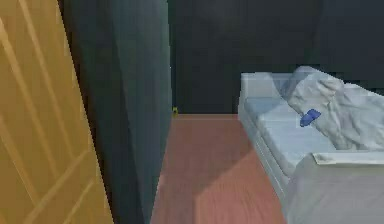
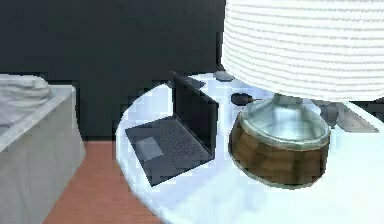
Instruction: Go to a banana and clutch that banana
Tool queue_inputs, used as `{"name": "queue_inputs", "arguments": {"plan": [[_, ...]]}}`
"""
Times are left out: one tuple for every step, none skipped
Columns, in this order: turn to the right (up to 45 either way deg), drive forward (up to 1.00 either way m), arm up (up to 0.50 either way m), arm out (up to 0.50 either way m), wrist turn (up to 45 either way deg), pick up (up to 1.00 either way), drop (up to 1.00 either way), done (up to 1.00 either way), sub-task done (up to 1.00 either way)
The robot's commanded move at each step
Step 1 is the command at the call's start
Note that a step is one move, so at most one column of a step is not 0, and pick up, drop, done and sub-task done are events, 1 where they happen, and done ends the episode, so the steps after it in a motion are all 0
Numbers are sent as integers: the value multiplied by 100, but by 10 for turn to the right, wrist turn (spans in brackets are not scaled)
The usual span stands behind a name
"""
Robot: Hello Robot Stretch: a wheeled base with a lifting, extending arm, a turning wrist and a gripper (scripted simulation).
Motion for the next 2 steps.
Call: {"name": "queue_inputs", "arguments": {"plan": [[-450,0,0,0,0,0,0,0,0],[-450,0,0,0,0,0,0,0,0]]}}
